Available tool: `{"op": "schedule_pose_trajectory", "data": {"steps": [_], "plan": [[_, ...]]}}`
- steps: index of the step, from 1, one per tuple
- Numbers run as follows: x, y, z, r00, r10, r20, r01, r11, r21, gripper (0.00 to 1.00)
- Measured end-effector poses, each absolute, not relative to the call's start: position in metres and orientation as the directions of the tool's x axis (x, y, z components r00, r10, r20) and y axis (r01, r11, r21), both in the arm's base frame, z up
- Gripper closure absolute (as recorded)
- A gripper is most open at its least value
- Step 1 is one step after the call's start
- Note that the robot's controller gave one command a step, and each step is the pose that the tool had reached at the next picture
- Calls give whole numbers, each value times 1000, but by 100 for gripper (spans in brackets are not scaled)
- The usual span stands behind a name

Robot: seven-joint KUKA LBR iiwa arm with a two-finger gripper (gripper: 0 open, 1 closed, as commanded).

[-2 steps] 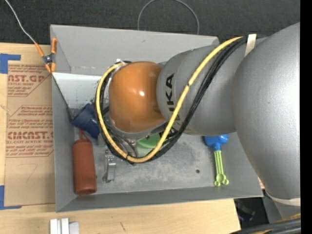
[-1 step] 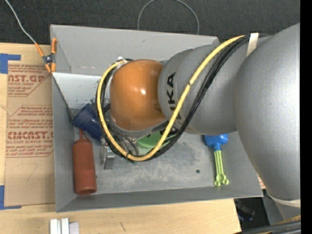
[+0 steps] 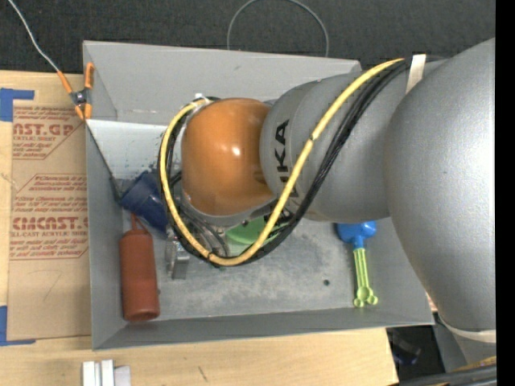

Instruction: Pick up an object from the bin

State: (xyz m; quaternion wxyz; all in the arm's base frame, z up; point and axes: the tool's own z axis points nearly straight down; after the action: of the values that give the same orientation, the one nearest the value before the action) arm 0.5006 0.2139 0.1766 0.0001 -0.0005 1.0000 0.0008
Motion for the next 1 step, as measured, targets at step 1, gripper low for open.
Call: {"op": "schedule_pose_trajectory", "data": {"steps": [1], "plan": [[533, 156, 280, -978, 210, -5, 210, 978, 3, 0]]}}
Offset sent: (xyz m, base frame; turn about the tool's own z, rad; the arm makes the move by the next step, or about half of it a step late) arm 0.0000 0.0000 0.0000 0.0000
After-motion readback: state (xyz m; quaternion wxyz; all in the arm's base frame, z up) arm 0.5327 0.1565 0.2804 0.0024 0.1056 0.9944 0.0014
